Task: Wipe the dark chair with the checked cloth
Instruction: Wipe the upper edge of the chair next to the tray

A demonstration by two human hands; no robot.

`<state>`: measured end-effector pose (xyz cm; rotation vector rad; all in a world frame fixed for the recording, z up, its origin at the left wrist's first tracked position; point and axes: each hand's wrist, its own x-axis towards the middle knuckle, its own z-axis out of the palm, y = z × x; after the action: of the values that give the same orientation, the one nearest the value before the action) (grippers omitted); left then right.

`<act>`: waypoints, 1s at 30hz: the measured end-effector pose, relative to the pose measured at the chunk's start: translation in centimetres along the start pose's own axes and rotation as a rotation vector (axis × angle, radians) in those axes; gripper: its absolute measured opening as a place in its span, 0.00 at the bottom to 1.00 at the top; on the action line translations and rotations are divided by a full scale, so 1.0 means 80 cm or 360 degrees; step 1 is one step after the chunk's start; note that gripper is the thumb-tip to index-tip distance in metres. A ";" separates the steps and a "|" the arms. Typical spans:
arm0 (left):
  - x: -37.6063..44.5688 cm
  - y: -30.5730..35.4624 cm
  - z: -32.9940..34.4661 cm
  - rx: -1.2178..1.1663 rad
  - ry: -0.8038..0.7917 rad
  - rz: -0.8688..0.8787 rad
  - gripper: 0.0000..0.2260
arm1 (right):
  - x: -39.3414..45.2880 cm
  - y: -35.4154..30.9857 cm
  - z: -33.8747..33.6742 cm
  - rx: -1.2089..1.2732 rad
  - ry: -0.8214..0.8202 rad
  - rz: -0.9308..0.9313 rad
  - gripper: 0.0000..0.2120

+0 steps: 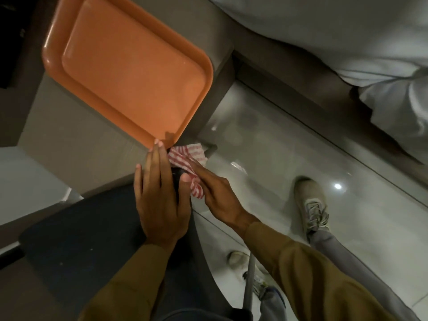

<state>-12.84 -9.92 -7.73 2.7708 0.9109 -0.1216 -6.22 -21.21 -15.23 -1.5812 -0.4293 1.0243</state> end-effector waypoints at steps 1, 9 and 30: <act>0.000 -0.001 0.000 -0.0002 0.0001 0.0004 0.34 | 0.002 0.007 0.001 -0.0054 -0.0008 0.0021 0.23; 0.002 -0.004 0.010 0.0021 -0.0001 0.0011 0.35 | 0.049 0.055 -0.004 0.0656 0.0043 0.0448 0.17; 0.004 0.000 0.004 0.0016 -0.0035 0.0024 0.35 | -0.021 -0.029 0.009 0.0099 0.0033 -0.0006 0.24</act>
<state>-12.61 -9.78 -8.06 2.7791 0.8863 -0.1541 -7.14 -21.37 -12.39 -1.5338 -0.3829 1.0086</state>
